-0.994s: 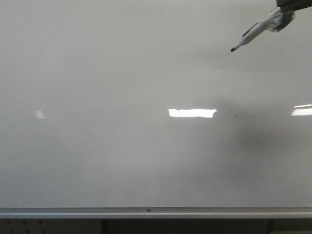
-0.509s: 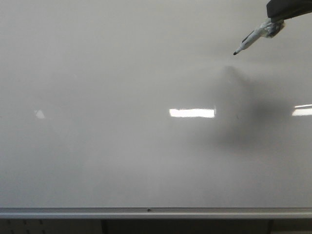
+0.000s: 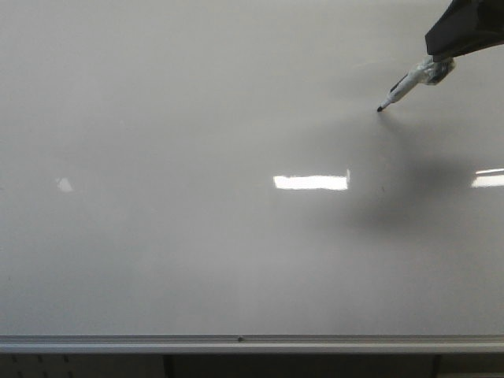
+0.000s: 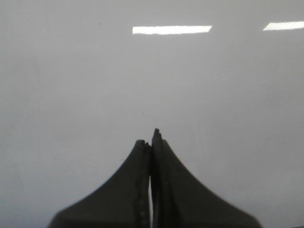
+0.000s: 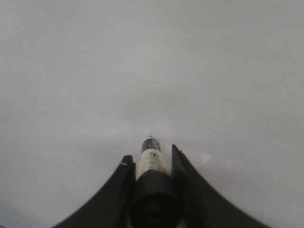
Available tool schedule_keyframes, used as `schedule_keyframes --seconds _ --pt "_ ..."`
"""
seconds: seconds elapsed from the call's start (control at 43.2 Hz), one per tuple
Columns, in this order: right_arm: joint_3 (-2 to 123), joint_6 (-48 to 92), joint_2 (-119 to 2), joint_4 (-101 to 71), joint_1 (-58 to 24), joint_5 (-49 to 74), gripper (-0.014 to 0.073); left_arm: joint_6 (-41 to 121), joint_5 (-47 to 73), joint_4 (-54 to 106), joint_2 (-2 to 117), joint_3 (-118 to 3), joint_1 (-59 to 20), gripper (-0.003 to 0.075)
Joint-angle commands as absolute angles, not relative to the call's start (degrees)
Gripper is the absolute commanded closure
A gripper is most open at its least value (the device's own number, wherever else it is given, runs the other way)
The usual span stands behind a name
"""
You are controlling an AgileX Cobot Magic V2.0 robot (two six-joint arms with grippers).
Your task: Write number 1 on whiteboard
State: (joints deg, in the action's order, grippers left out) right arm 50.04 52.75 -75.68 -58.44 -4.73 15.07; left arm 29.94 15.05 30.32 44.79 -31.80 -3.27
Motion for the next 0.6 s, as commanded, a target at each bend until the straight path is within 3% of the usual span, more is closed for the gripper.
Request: schedule_keyframes --seconds 0.0,0.578 --pt "52.2 53.2 -74.4 -58.9 -4.8 12.3 0.0655 29.4 11.1 31.3 44.6 -33.4 -3.1 0.0741" --pt "51.9 53.2 -78.9 -58.0 -4.8 15.4 0.0655 29.4 11.1 31.3 44.6 -33.4 -3.1 0.0741"
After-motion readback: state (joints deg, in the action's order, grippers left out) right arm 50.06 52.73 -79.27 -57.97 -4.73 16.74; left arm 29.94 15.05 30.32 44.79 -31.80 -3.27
